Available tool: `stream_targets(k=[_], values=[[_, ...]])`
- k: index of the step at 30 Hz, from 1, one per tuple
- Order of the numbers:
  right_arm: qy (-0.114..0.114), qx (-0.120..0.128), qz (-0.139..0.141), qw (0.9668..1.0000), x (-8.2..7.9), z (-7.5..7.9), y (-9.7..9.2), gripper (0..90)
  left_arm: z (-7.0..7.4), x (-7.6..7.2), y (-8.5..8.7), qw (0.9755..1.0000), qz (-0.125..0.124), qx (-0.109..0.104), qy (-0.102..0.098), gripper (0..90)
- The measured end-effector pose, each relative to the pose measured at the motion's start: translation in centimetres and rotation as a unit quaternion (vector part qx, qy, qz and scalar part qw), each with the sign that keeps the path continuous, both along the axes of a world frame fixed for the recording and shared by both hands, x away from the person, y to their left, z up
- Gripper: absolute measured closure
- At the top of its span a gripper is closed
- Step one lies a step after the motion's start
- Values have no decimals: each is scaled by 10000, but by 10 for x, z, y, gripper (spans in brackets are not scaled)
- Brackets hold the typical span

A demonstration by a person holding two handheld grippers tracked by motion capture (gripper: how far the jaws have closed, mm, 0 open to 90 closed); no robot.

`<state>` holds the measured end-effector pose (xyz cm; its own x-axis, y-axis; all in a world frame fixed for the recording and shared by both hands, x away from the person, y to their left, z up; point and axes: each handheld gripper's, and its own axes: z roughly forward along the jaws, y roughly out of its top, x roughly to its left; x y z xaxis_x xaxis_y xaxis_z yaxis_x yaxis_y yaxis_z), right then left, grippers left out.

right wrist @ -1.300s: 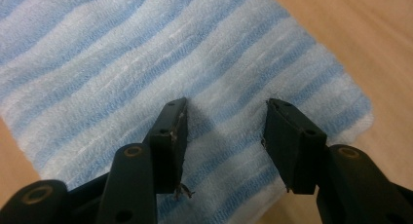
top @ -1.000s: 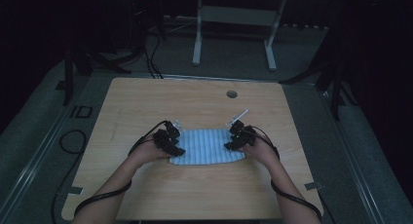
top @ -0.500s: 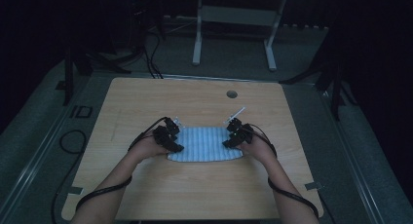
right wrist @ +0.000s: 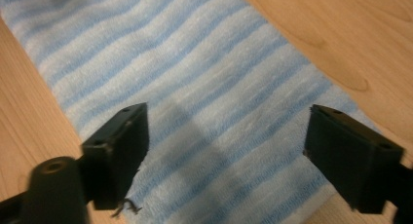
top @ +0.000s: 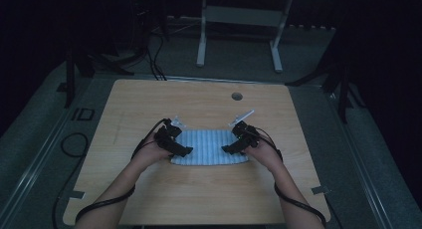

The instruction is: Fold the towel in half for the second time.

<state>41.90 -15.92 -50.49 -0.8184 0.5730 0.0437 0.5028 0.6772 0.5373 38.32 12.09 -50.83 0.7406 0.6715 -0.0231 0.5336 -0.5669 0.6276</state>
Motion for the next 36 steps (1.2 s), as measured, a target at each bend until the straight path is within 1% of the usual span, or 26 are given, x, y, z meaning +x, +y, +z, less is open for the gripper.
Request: stream_targets(k=[1,2,3,6,7,8,11,12,13,14,15,16,17,19,21,23,25,26,28,29,31,32,33,34,35,36], values=[[-44,19,-26,10000,-1,0,-1,138,0,-2,0,10000,26,-32,-73,64],[-187,-15,-35,9998,-2,-1,-2,134,-1,-2,0,9999,57,-44,-94,53],[-203,39,-112,9997,-3,-2,-5,131,-1,-3,1,9999,103,-53,-109,26],[-280,146,-154,9994,-5,-3,-12,131,-2,-4,7,9995,214,-177,-147,27],[-280,146,-154,9994,-5,-3,-12,131,-3,-5,9,9994,231,-199,-133,27],[-324,183,-210,9991,-6,-4,-14,131,-3,-7,11,9993,250,-223,-166,27],[-360,313,-235,9986,-9,-5,-23,126,-5,-12,18,9992,290,-217,-165,27],[-422,322,-261,9982,-13,-5,-30,125,-6,-14,21,9992,314,-188,-144,27],[-452,341,-295,9980,-15,-5,-34,125,-9,-19,27,9991,338,-230,-133,27],[-452,341,-295,9980,-15,-5,-34,125,-9,-19,27,9991,338,-230,-133,26],[-479,361,-329,9977,-17,-5,-38,125,-11,-24,33,9988,397,-255,-123,26],[-504,415,-410,9970,-20,-6,-47,125,-13,-25,36,9987,415,-271,-94,27],[-514,403,-469,9968,-22,-7,-50,126,-14,-27,39,9986,445,-282,-72,27],[-482,363,-495,9970,-24,-9,-57,126,-18,-31,45,9982,518,-290,-62,27],[-481,375,-543,9967,-27,-12,-63,126,-21,-34,51,9978,557,-368,-26,27],[-444,445,-614,9961,-30,-14,-70,126,-23,-37,56,9975,597,-370,-2,27],[-431,414,-710,9957,-33,-19,-77,126,-24,-41,62,9970,668,-383,-23,27],[-418,424,-724,9956,-34,-21,-81,126,-24,-41,62,9970,668,-383,-23,27],[-386,472,-821,9948,-35,-26,-89,125,-25,-45,71,9961,768,-438,-63,27],[-387,478,-881,9942,-36,-28,-93,126,-24,-47,74,9951,848,-489,-95,27],[-420,520,-1005,9927,-39,-31,-102,126,-24,-51,80,9941,925,-559,-134,27],[-431,538,-1066,9919,-40,-33,-106,126,-24,-52,84,9936,970,-551,-187,27],[-483,585,-1098,9910,-41,-34,-111,126,-24,-54,87,9929,1016,-575,-232,27],[-509,640,-1149,9900,-43,-34,-115,126,-24,-56,90,9920,1072,-628,-236,27],[-559,705,-1182,9889,-45,-35,-120,126,-25,-58,93,9918,1088,-624,-260,27],[-582,829,-1211,9875,-48,-35,-125,126,-26,-60,97,9911,1121,-657,-284,27]])
